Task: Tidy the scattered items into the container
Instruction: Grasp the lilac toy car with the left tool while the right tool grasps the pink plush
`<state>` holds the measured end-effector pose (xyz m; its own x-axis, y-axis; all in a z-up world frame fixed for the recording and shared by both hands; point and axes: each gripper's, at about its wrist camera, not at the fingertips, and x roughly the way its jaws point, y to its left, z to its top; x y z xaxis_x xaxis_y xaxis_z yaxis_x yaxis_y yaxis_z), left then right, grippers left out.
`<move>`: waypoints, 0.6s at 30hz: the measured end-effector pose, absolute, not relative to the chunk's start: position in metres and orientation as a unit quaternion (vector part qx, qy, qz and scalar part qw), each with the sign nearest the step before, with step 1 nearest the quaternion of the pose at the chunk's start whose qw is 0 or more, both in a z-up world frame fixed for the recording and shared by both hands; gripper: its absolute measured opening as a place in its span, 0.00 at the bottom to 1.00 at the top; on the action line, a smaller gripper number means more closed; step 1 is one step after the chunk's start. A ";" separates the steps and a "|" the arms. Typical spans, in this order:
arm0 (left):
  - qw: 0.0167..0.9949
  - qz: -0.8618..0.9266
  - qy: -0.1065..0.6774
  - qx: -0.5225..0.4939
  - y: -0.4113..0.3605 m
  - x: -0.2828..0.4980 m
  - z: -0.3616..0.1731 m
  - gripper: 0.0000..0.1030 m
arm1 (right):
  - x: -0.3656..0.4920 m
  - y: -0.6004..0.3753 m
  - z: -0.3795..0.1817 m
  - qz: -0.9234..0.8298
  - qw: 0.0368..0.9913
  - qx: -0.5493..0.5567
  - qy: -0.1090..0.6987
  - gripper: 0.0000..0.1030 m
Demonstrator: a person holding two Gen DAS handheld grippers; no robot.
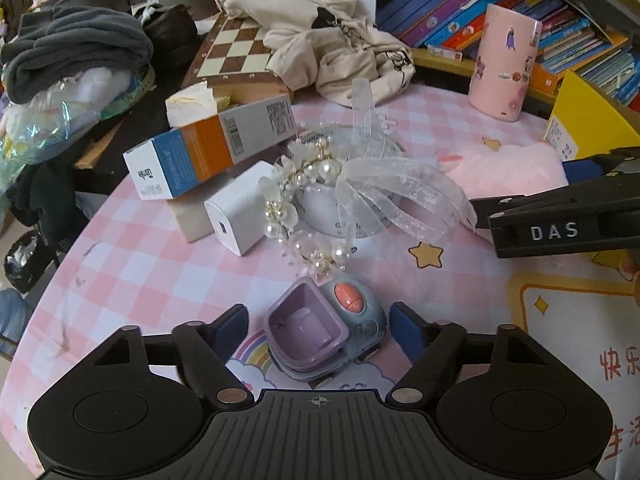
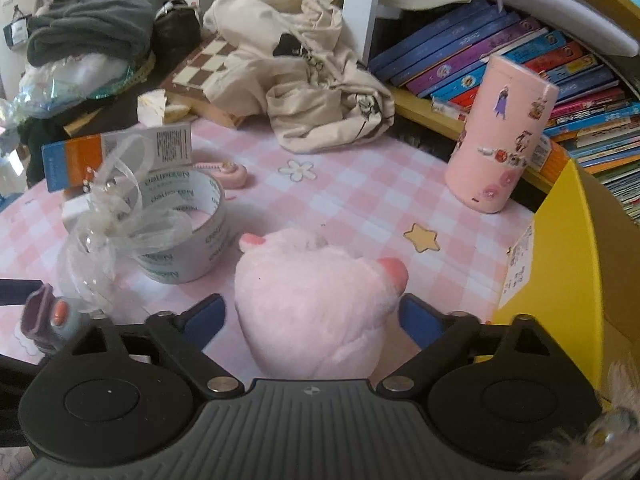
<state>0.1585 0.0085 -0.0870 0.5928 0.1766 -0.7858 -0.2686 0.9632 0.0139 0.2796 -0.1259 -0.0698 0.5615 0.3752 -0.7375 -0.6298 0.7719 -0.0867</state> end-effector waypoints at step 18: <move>0.898 0.092 0.424 -0.070 0.011 0.141 -0.077 0.60 | 0.245 -0.145 -0.057 0.304 0.856 -0.130 0.397 0.60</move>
